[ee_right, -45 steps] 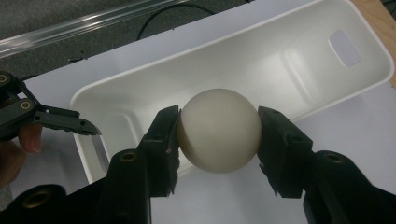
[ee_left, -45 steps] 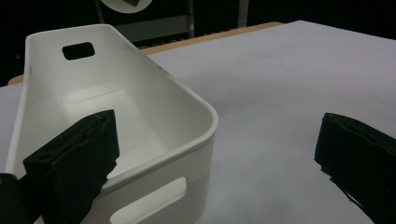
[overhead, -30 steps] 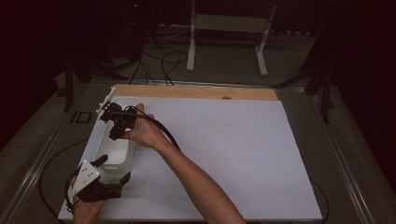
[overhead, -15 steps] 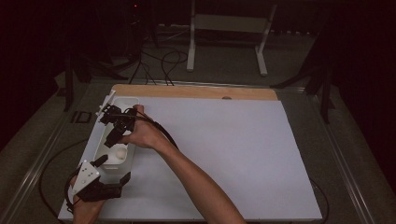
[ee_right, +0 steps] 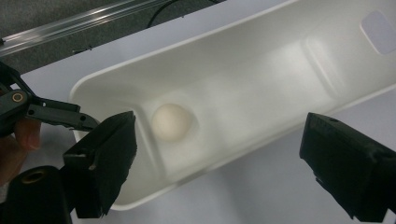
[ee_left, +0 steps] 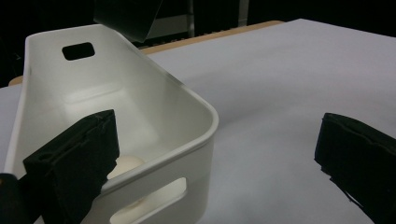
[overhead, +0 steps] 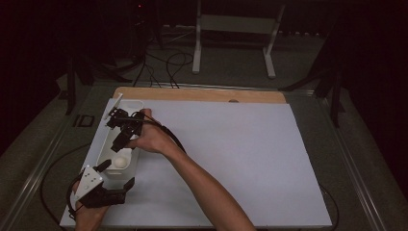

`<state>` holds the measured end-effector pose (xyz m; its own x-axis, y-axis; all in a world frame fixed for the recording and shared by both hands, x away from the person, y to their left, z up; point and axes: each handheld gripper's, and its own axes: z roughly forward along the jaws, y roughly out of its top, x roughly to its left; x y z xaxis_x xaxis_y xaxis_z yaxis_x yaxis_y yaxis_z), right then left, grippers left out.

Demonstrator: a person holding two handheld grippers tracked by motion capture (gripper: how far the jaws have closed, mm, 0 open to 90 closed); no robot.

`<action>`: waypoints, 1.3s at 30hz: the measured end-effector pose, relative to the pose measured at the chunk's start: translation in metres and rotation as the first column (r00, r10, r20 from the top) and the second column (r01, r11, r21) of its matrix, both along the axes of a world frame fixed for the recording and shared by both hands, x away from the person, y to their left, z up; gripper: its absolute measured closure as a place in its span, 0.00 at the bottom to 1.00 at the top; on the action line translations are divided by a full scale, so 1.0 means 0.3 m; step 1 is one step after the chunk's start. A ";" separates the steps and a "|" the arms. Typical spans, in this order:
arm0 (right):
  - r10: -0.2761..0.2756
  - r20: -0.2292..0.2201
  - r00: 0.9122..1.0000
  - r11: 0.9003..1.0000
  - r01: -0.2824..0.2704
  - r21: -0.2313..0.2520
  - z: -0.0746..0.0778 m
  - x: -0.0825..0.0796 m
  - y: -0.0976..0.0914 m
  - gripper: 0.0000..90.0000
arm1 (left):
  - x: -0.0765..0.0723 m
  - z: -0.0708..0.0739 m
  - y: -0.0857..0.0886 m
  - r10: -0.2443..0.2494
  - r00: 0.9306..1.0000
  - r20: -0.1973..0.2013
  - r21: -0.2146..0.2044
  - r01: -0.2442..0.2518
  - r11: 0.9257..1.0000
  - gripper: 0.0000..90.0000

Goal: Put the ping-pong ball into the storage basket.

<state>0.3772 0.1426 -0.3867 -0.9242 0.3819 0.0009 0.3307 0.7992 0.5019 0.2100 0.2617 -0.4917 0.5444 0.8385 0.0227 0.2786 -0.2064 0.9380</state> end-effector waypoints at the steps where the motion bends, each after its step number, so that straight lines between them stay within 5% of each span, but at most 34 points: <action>1: -0.005 -0.001 1.000 1.000 0.005 0.001 0.003 -0.001 -0.006 0.13 | 0.000 0.000 0.000 0.000 1.000 0.000 -0.001 0.000 1.000 0.00; 39: -0.048 0.037 0.998 0.999 0.048 0.002 0.030 -0.018 -0.206 0.13 | 0.002 -0.001 -0.006 0.004 1.000 -0.003 0.005 -0.004 1.000 0.00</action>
